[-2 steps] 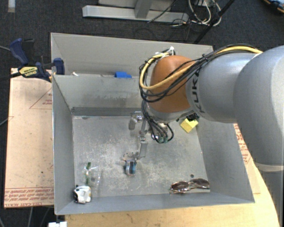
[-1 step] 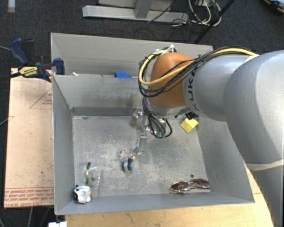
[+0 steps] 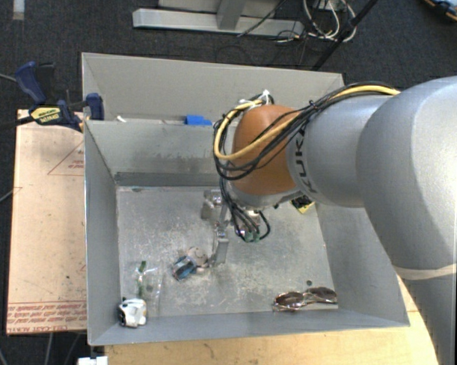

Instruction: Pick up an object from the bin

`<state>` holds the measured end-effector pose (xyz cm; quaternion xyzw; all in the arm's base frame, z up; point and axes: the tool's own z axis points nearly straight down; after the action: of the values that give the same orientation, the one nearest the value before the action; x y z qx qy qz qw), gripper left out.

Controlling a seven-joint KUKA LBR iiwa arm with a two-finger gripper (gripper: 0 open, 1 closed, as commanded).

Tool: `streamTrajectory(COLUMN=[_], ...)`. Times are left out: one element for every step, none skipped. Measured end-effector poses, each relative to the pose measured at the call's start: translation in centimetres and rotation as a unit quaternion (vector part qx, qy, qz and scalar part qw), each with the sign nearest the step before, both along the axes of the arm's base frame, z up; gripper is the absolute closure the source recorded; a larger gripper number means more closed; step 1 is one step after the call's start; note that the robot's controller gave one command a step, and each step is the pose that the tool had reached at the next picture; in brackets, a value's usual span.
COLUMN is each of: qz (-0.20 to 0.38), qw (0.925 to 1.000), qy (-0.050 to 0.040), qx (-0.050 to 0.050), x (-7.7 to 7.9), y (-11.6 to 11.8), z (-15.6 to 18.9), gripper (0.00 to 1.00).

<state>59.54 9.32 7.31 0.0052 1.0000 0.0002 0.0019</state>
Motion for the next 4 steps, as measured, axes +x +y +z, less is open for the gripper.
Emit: streamTrajectory(qz=[-0.008, -0.006, 0.074, 0.074], qw=[1.0, 1.0, 0.9972, 0.9972], qy=[0.0047, -0.0007, 0.002, 0.002], qx=[0.0, 0.002, 0.0, 0.0], x=[-1.4, 0.7, -6.2, -6.1], y=[4.2, 7.3, 7.0, 6.9], z=[-0.3, -0.2, -0.4, -0.4], gripper=[0.0, 0.0, 1.0, 1.0])
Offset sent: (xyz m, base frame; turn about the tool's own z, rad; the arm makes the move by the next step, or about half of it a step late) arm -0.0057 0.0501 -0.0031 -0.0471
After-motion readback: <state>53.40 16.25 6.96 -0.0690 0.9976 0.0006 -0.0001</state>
